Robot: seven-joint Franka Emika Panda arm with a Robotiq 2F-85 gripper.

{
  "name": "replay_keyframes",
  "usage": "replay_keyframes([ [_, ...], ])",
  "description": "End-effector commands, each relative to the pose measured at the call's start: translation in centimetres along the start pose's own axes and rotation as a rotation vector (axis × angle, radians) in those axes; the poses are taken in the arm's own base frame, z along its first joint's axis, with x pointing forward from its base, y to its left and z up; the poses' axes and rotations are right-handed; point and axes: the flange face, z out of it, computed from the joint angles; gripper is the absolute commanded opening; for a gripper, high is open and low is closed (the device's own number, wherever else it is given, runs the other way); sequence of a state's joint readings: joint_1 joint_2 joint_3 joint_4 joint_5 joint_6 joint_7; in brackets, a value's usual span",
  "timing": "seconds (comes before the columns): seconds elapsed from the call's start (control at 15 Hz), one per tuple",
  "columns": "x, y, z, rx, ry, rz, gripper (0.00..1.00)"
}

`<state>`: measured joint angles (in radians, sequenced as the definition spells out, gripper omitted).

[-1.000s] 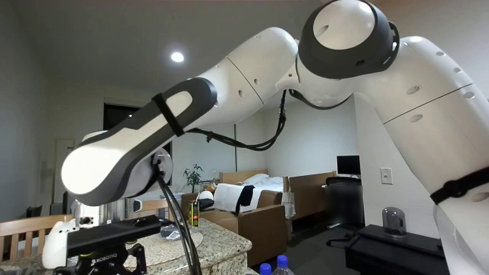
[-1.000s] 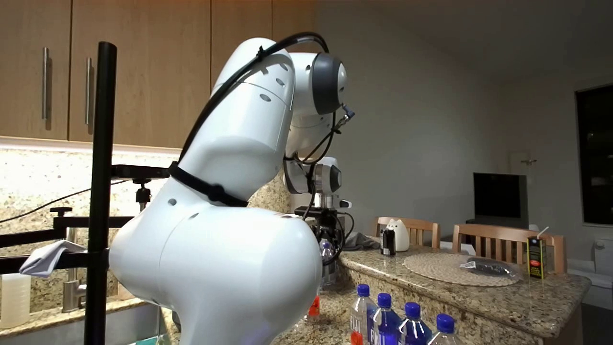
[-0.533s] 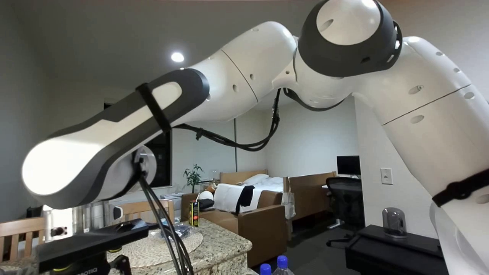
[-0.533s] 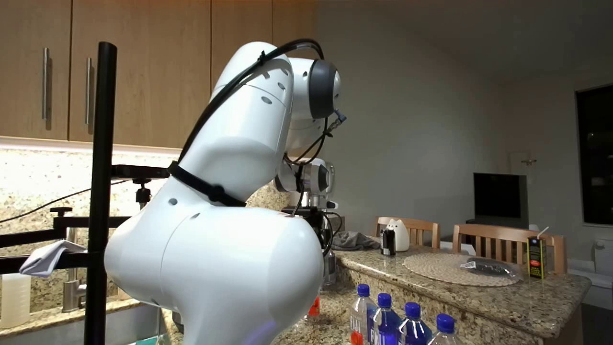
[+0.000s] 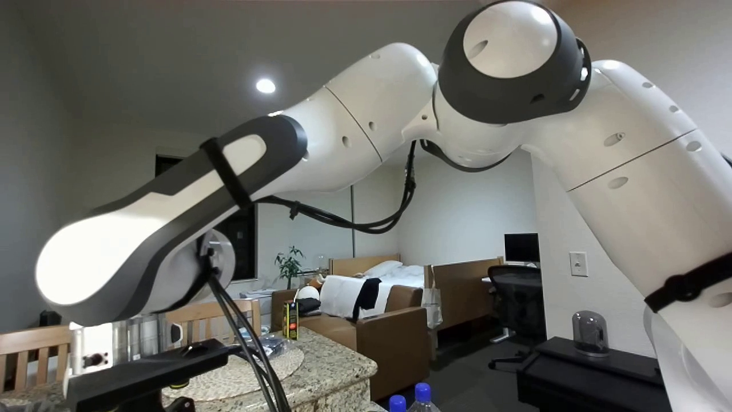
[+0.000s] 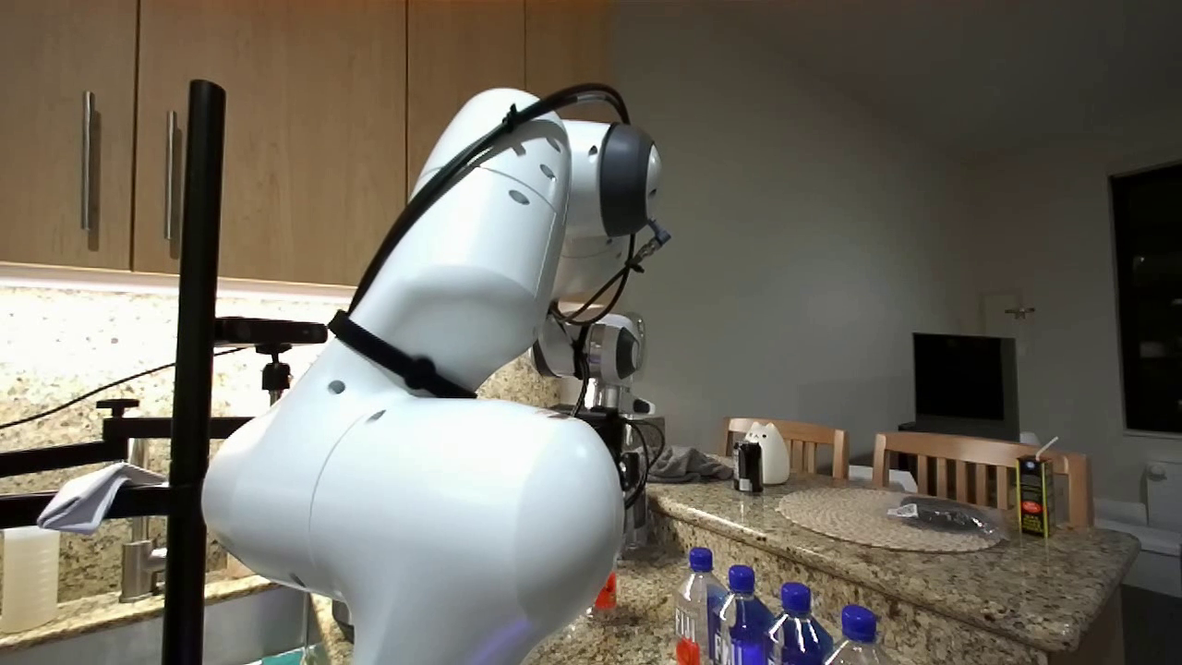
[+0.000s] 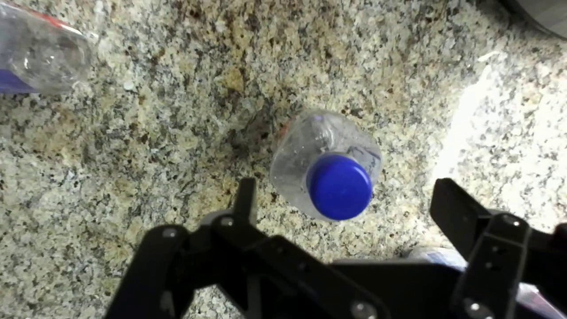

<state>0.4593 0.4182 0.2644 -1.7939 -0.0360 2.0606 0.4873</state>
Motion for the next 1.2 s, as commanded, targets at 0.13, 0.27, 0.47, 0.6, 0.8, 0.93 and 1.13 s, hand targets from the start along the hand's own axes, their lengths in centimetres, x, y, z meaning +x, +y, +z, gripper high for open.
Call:
replay_keyframes([
  [0.13, 0.6, 0.6, 2.2, 0.036, -0.069, -0.069, 0.92],
  [0.27, 0.6, 0.6, 2.8, 0.034, -0.073, -0.090, 0.68],
  [0.47, 0.8, 0.8, 3.0, 0.034, -0.075, -0.108, 0.47],
  [0.6, 0.9, 0.8, 2.6, 0.036, -0.066, -0.112, 0.36],
  [0.8, 1.0, 0.7, 1.8, 0.035, -0.051, -0.115, 0.23],
  [0.93, 1.0, 0.5, 1.5, 0.036, -0.048, -0.118, 0.18],
  [1.13, 1.0, 0.5, 1.5, 0.035, -0.048, -0.117, 0.14],
])
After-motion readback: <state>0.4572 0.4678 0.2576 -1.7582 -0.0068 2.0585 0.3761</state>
